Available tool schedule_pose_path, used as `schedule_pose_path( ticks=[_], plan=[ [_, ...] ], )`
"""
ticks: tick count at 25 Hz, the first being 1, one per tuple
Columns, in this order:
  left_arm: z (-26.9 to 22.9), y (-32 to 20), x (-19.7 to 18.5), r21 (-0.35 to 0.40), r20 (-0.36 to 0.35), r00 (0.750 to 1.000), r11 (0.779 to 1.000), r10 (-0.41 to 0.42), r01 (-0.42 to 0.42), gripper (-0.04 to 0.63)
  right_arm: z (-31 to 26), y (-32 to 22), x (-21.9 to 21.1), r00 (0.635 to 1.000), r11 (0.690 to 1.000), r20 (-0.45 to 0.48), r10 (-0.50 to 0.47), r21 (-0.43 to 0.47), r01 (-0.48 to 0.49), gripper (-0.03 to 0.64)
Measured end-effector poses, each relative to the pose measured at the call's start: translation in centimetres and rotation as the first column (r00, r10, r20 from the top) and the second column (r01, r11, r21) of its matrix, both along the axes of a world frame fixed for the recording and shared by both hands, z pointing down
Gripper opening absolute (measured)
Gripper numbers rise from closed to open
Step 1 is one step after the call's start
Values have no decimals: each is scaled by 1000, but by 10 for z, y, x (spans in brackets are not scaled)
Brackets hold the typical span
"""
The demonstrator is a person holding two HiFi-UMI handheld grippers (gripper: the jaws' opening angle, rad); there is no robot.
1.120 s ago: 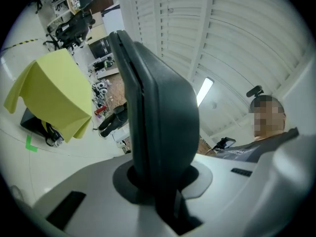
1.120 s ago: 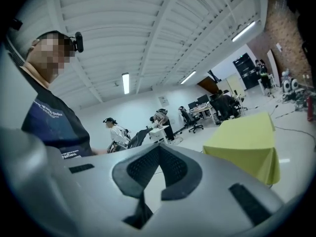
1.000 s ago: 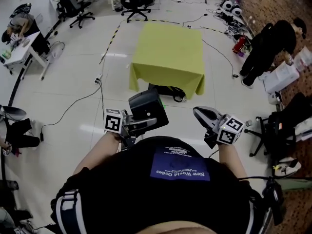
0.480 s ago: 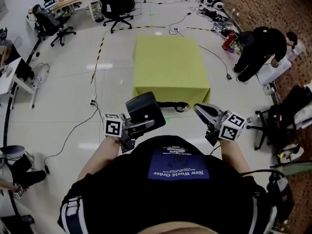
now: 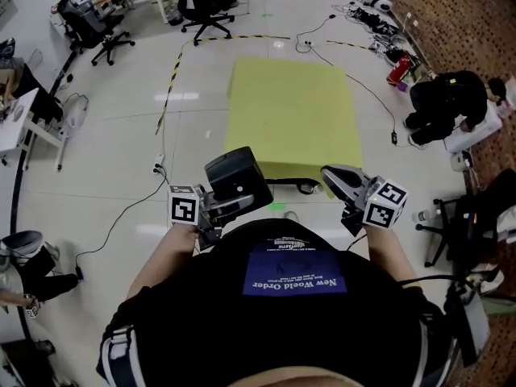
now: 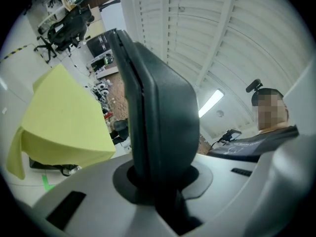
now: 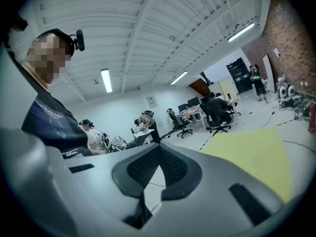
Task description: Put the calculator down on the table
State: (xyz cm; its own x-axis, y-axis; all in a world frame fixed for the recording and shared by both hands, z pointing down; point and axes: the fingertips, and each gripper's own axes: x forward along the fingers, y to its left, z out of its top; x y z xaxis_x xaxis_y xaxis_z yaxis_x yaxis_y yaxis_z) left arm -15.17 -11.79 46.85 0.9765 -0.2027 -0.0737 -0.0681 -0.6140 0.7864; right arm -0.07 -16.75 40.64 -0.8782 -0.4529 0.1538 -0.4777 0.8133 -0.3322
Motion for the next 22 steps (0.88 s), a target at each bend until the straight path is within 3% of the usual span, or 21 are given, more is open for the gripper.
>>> schedule_pose_path(
  ticks=[8, 12, 17, 22],
  plan=[
    [-23, -121, 71, 20, 25, 992, 992, -125, 124, 74, -20, -134, 54, 984, 981, -69, -165, 93, 171, -14],
    [-22, -178, 100, -10, 36, 986, 986, -164, 164, 74, -21, -195, 66, 977, 973, -37, -211, 84, 214, -14],
    [-5, -206, 97, -60, 91, 986, 987, -142, 147, 74, -1, -227, 55, 971, 971, -35, -235, 40, 236, -14],
    [22, -251, 71, -90, 83, 995, 994, -61, 69, 74, 11, -266, 35, 991, 992, -39, -127, -8, 127, -14]
  ],
)
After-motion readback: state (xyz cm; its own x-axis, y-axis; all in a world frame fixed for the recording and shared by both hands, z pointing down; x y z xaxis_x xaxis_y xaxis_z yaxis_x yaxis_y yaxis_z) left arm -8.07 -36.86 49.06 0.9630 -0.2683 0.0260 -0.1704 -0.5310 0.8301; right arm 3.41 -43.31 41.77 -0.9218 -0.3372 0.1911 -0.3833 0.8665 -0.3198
